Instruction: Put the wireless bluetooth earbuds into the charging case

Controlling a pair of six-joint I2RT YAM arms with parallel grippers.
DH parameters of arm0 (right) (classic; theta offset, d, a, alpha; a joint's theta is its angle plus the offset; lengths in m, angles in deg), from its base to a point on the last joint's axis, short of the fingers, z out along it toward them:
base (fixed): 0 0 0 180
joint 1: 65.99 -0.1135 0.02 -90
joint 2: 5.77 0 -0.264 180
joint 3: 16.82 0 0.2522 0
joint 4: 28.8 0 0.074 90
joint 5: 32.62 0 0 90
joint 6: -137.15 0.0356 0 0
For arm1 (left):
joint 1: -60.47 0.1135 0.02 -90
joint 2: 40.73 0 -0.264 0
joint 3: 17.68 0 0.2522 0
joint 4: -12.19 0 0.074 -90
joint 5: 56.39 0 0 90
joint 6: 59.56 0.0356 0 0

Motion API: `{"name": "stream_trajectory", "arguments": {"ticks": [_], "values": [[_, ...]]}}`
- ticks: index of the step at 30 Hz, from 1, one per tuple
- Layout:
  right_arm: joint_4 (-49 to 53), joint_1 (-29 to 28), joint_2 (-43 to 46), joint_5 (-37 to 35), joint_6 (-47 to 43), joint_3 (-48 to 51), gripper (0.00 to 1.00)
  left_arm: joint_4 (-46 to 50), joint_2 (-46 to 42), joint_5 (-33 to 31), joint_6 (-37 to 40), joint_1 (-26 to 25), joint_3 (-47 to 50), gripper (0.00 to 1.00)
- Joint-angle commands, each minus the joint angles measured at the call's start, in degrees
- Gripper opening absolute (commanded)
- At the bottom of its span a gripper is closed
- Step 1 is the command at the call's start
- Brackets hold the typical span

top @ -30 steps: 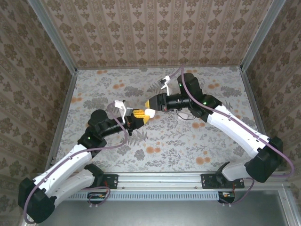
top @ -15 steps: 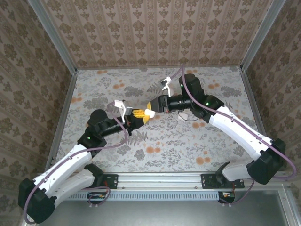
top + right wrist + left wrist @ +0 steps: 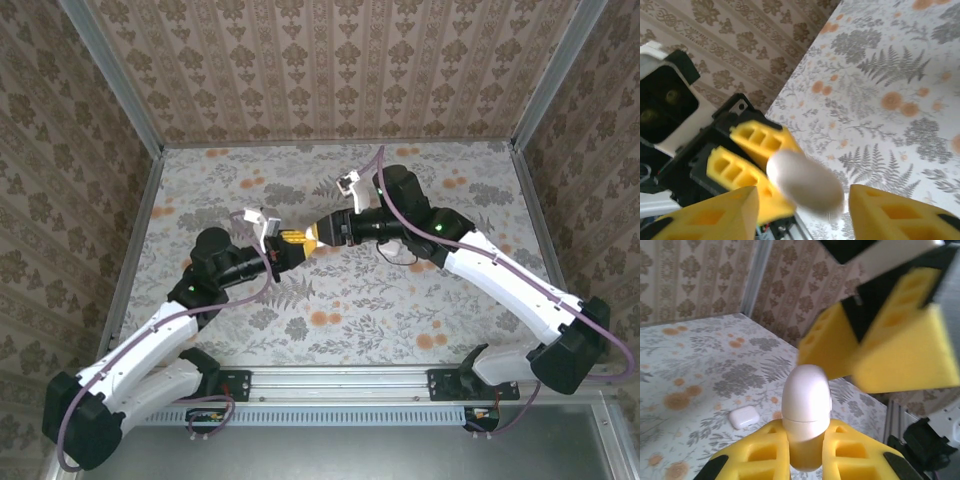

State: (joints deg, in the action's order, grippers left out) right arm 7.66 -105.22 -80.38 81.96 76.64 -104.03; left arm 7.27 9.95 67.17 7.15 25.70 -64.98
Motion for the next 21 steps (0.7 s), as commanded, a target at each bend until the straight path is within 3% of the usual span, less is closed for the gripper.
{"name": "stream_trajectory", "arguments": {"ticks": [1, 9, 16, 21], "values": [[2.25, 1.81, 5.79, -7.69, -2.69, 1.37, 0.58, 0.80, 0.34, -3.25, 0.17, 1.04, -0.73, 0.00], [0.93, 7.18, 12.58, -17.98, -5.38, 8.38, 0.75, 2.40, 5.55, -4.65, 1.54, 2.16, 1.53, 0.00], [1.83, 12.27, 15.02, -27.98, -5.83, 15.63, 0.87, 0.09, 19.99, -2.89, 1.65, 1.55, -2.20, 0.00], [1.37, 16.32, 17.84, -35.07, -5.11, 22.67, 0.99, -0.56, 31.59, -6.12, 2.44, -1.92, -7.03, 0.00]]}}
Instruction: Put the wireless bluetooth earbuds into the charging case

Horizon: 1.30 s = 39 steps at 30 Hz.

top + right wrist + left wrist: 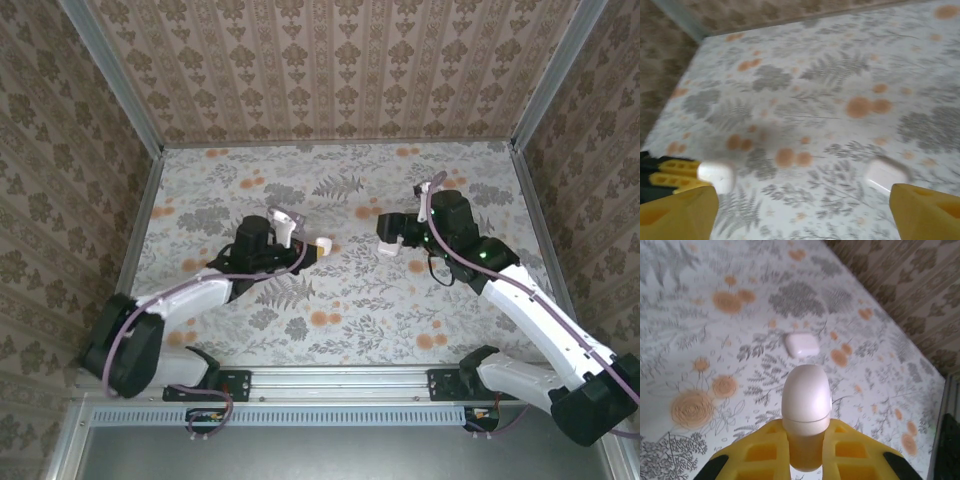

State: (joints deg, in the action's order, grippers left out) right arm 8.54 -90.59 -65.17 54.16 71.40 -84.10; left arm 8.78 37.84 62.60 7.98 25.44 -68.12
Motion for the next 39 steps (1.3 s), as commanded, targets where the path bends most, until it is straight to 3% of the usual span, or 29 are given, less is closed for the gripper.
{"name": "stream_trajectory", "arguments": {"ticks": [1, 11, 17, 23, 29, 39], "values": [[0.54, 2.52, 3.17, -9.03, 0.27, 4.27, 1.00, -1.54, 6.07, -2.63, 1.24, -2.36, -5.47, 0.00], [-4.33, 6.22, 7.52, -21.10, -1.33, 15.68, 1.00, 1.28, 26.63, -5.51, -4.86, -5.84, -17.71, 0.00], [-13.88, 6.34, 11.68, -26.92, -7.20, 24.35, 1.00, 4.43, 29.64, -6.88, -4.64, -5.57, -19.82, 0.10], [-19.98, 7.54, 12.97, -28.65, -10.27, 28.32, 1.00, 7.89, 27.01, -7.96, -1.81, -4.67, -20.16, 0.34], [-26.04, 8.77, 9.99, -28.75, -13.88, 29.42, 1.00, 14.62, 20.76, -10.85, 3.21, -2.51, -20.06, 0.50], [-39.75, 14.61, 0.60, -24.36, -15.88, 31.61, 1.00, 25.54, 4.94, -22.98, 16.50, 4.66, -18.02, 0.80]]}}
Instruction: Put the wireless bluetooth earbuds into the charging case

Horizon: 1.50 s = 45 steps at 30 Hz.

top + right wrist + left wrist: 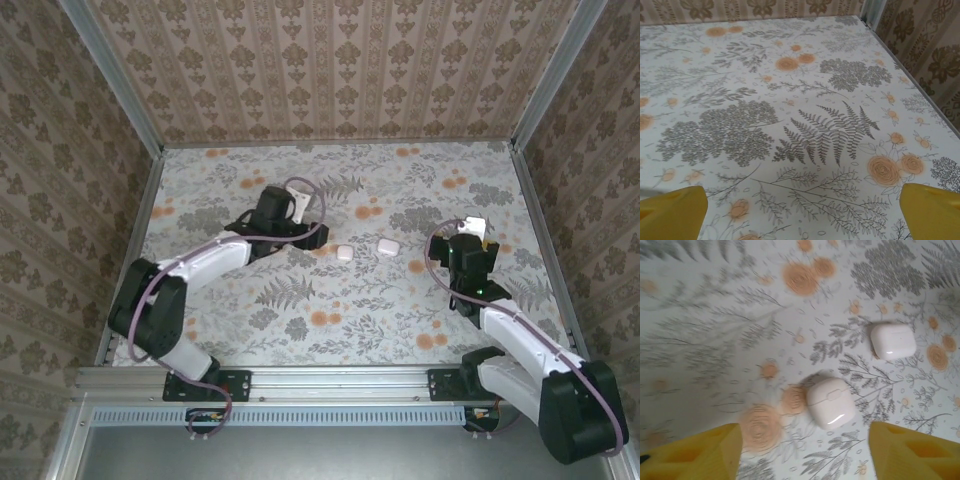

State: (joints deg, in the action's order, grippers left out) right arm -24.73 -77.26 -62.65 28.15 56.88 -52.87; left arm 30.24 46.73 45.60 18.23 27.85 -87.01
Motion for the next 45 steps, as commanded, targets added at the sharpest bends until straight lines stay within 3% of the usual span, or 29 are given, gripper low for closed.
{"name": "stream_trajectory", "arguments": {"ticks": [1, 4, 6, 9, 12, 17, 22, 26, 36, 39, 43, 45], "values": [[-7.63, 1.94, -3.39, 2.18, -1.43, 0.25, 1.00, 3.55, -5.83, -7.72, 7.48, 3.49, 1.88, 0.84], [-11.55, 3.54, -7.11, 4.27, -1.23, -0.04, 1.00, 0.59, -10.92, -12.34, 10.95, 8.19, 5.72, 1.00], [-14.33, 4.40, -9.80, 5.68, -0.99, -0.28, 1.00, -2.24, -13.59, -13.14, 12.28, 12.09, 8.65, 1.00], [-16.88, 5.18, -13.80, 8.07, -1.20, -1.21, 1.00, -9.44, -16.61, -7.58, 17.43, 17.68, 14.68, 1.00], [-17.61, 5.38, -16.48, 9.30, -1.88, -2.53, 1.00, -16.69, -18.90, -10.36, 20.35, 20.69, 21.13, 1.00], [-28.30, 6.11, -18.39, 9.37, -5.12, 0.00, 1.00, -25.47, -18.87, -14.66, 17.41, 26.50, 28.08, 1.00], [-34.93, 8.51, -21.36, 12.47, -5.53, 1.04, 1.00, -34.04, -15.98, -17.66, 15.90, 28.28, 31.84, 1.00], [-44.03, 9.33, -26.50, 13.95, -4.58, 3.25, 1.00, -46.69, -12.60, -17.12, 15.10, 28.41, 36.20, 1.00], [-43.19, 9.34, -31.09, 16.32, -5.44, 0.75, 1.00, -67.96, -1.97, -16.12, 16.46, 29.81, 41.39, 1.00], [-42.11, 9.33, -30.84, 16.23, -5.33, 0.43, 1.00, -69.88, 1.12, -16.39, 16.73, 29.88, 40.70, 1.00], [-41.91, 9.16, -30.83, 16.27, -5.69, 0.31, 1.00, -56.83, 0.68, -15.69, 16.58, 29.95, 34.12, 1.00], [-41.85, 9.16, -30.85, 16.24, -5.69, 0.30, 1.00, -52.55, 0.47, -11.94, 14.94, 32.13, 32.12, 1.00]]}}
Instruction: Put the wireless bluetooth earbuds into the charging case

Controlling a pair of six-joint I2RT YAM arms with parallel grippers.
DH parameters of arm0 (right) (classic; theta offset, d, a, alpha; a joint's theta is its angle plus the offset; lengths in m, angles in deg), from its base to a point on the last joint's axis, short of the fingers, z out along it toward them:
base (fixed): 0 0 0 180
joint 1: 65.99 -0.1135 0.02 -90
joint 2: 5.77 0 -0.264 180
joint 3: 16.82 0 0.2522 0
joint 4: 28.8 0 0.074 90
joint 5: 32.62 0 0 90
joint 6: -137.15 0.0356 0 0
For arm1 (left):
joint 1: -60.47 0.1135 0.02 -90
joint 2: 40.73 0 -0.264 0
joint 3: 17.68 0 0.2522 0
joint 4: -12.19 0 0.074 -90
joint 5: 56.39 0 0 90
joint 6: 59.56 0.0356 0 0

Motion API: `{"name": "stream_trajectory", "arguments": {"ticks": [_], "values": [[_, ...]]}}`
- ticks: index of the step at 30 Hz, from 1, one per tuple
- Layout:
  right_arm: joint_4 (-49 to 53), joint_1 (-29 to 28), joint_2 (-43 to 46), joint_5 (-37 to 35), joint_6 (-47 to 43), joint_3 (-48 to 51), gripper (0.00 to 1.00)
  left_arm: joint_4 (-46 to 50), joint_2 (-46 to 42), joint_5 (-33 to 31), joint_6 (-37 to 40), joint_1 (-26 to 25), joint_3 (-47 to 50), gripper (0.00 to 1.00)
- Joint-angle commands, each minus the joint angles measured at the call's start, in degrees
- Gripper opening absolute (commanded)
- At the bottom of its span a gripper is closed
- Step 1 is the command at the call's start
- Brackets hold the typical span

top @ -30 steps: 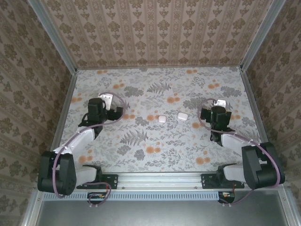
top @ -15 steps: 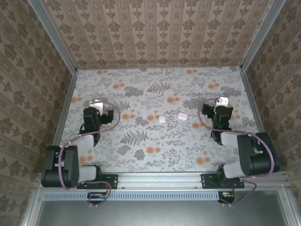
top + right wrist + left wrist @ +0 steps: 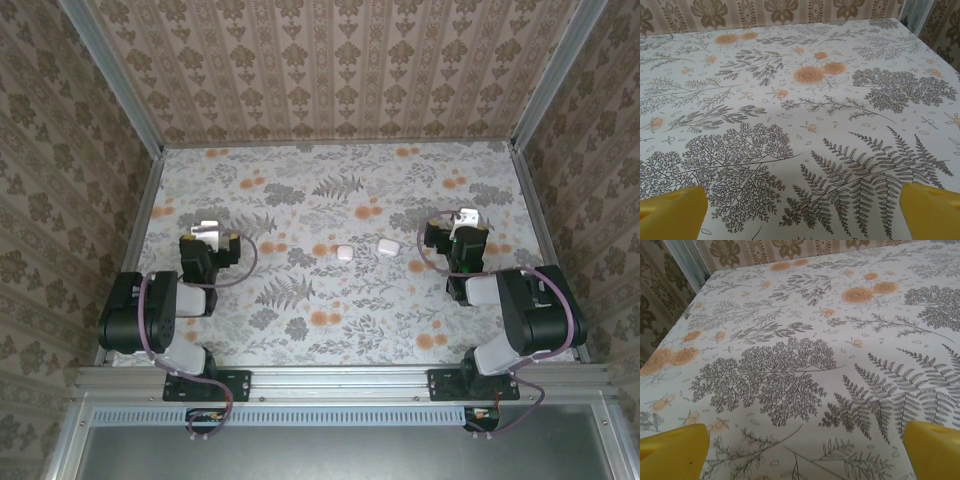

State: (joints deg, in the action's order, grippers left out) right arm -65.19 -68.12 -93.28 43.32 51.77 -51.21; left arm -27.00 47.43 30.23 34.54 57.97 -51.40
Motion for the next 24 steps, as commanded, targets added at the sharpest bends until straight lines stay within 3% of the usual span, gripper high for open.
{"name": "stream_trajectory", "arguments": {"ticks": [1, 24], "values": [[-1.35, -0.07, -0.13, 1.06, -0.58, -1.36, 1.00, 3.72, 0.00, 4.13, -1.32, 2.37, -3.18, 1.00], [-0.63, -0.33, -0.32, 3.09, -1.72, -1.88, 1.00, 4.41, -0.14, 3.11, -0.98, 1.61, -3.41, 1.00]]}}
